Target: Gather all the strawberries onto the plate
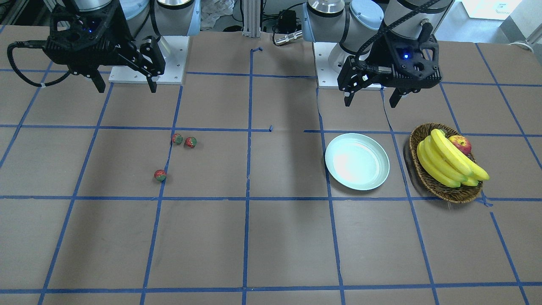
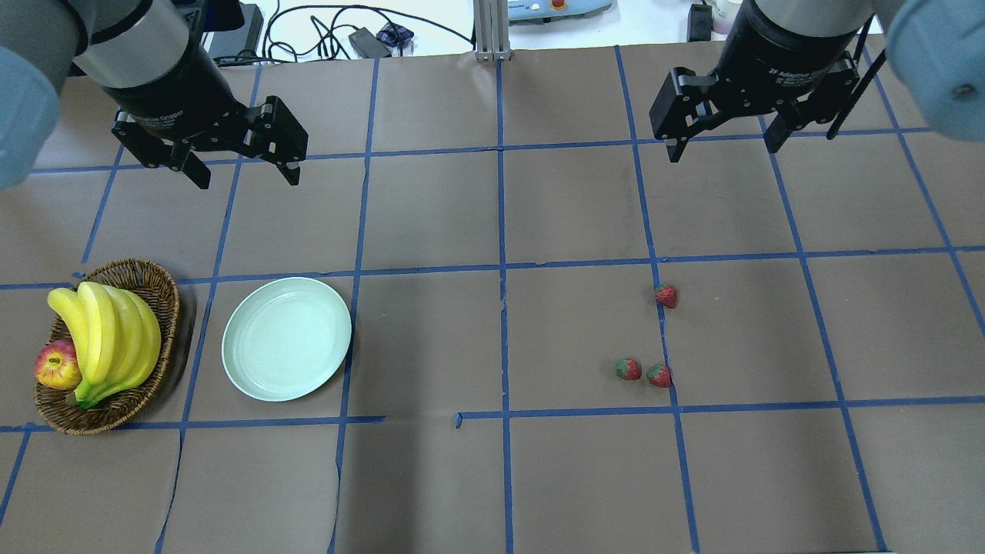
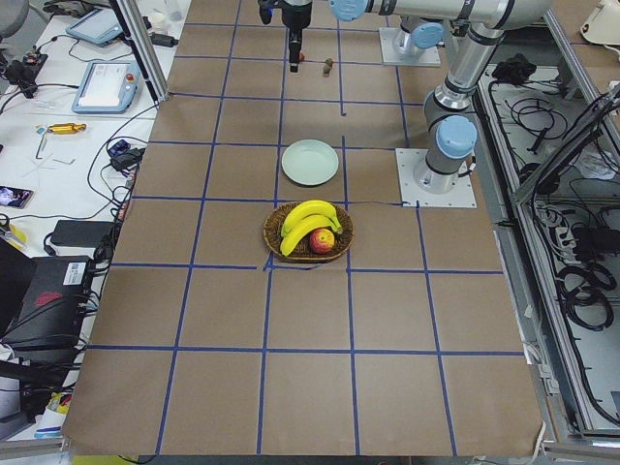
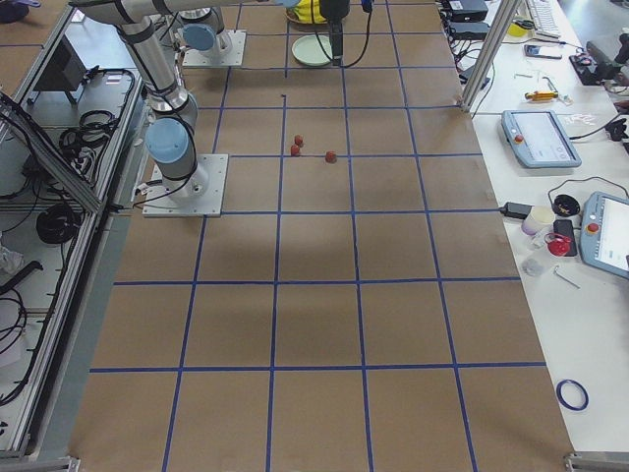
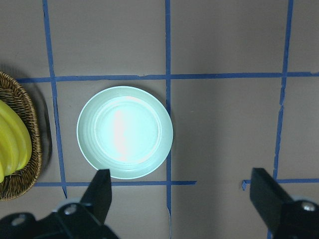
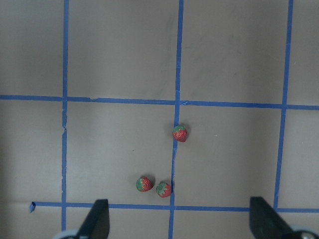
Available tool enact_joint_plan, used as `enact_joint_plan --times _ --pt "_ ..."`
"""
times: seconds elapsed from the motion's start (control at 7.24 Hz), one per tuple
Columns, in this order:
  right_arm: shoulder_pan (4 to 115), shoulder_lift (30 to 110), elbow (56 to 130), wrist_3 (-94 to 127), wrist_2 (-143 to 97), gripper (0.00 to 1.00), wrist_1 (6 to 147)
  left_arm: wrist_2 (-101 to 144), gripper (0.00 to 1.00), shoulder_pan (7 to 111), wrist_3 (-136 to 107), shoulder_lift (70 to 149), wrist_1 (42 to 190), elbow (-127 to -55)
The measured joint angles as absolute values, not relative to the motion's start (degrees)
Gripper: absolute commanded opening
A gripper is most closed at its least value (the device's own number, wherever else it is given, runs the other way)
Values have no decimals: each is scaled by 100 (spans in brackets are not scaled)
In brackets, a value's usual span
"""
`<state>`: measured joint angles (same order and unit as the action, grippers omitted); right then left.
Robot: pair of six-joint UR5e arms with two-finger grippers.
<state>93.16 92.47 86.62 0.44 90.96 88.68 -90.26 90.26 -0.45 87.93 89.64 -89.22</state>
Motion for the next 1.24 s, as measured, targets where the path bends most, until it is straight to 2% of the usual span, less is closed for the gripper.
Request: enact_joint_plan --times 1.24 --pt "9312 9113 8784 5 9087 100 8697 -9043 100 9026 -25 8773 8974 -8943"
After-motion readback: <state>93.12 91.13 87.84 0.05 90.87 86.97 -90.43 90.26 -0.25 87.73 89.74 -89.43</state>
